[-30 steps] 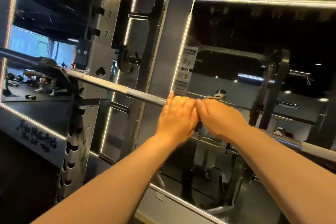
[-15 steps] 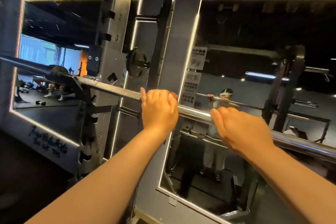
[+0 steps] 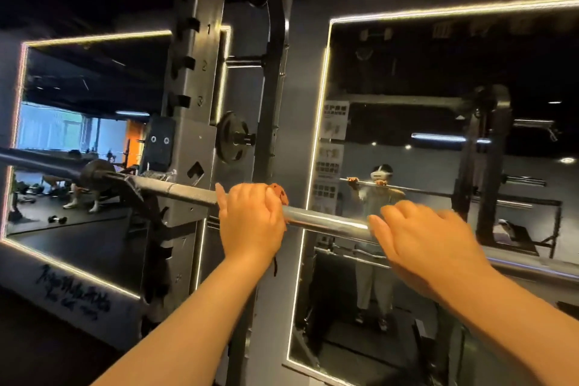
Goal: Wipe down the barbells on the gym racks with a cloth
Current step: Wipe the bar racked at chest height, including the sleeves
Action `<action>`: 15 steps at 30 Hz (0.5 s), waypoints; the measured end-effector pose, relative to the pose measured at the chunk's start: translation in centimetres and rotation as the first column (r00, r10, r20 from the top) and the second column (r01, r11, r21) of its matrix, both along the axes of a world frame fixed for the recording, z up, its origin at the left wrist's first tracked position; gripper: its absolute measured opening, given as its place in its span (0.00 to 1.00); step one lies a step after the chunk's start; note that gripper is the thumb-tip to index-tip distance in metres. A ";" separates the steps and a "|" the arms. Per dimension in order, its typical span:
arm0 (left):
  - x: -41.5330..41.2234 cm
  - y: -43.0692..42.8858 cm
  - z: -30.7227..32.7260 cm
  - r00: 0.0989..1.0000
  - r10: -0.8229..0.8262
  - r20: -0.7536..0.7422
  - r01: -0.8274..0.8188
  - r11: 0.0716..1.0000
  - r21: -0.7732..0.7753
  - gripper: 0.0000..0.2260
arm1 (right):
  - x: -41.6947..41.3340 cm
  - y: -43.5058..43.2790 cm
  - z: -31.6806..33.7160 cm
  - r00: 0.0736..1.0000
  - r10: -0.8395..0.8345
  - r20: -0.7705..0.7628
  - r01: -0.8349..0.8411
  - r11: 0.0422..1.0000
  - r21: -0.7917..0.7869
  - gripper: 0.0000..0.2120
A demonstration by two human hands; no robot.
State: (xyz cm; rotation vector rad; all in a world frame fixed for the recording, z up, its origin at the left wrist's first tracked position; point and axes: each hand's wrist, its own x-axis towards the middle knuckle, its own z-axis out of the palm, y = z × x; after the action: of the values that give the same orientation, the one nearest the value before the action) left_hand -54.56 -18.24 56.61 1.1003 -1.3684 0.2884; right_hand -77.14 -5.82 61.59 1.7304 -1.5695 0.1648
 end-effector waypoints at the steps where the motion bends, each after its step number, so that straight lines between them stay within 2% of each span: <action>1: -1.0 0.4 -0.3 0.999 -0.040 0.001 0.040 0.999 -0.015 0.13 | 1.0 -0.8 0.1 1.000 0.031 -0.001 -0.031 0.999 -0.014 0.31; 3: -2.5 1.1 -1.4 0.986 -0.149 0.075 0.152 0.987 -0.045 0.13 | 3.2 -2.4 0.2 0.995 0.103 -0.013 -0.103 0.994 -0.021 0.21; 6: -1.9 1.2 -2.9 0.954 -0.208 0.215 0.220 0.975 -0.034 0.23 | 5.8 -3.5 -0.3 0.987 0.158 0.031 -0.158 0.987 -0.020 0.16; 8: -0.2 0.9 -3.2 0.942 -0.153 0.300 0.170 0.985 -0.033 0.22 | 6.2 -3.6 -0.8 0.986 0.166 0.035 -0.166 0.986 -0.003 0.14; 10: 1.4 0.1 -2.2 0.944 -0.070 0.322 0.080 0.997 -0.019 0.17 | 5.8 -3.4 -0.9 0.980 0.195 0.050 -0.196 0.981 0.007 0.14; 11: 1.9 -0.2 -1.0 0.947 -0.034 0.320 0.025 0.999 0.030 0.15 | 5.7 -3.4 -0.9 0.978 0.203 0.047 -0.204 0.979 0.011 0.15; 13: 2.5 -0.3 2.0 0.936 -0.001 0.352 -0.076 0.976 0.205 0.17 | 5.9 -3.3 -0.9 0.976 0.210 0.053 -0.211 0.978 0.001 0.16; 15: 2.4 0.0 4.2 0.873 0.010 0.488 -0.193 0.925 0.326 0.18 | 6.2 -3.5 -1.0 0.976 0.209 0.058 -0.209 0.978 -0.015 0.16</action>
State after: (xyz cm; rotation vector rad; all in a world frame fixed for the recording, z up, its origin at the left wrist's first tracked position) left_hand -52.17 -18.23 60.80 1.4838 -1.8615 0.4158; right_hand -70.97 -9.27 60.56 1.8976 -1.4231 0.3302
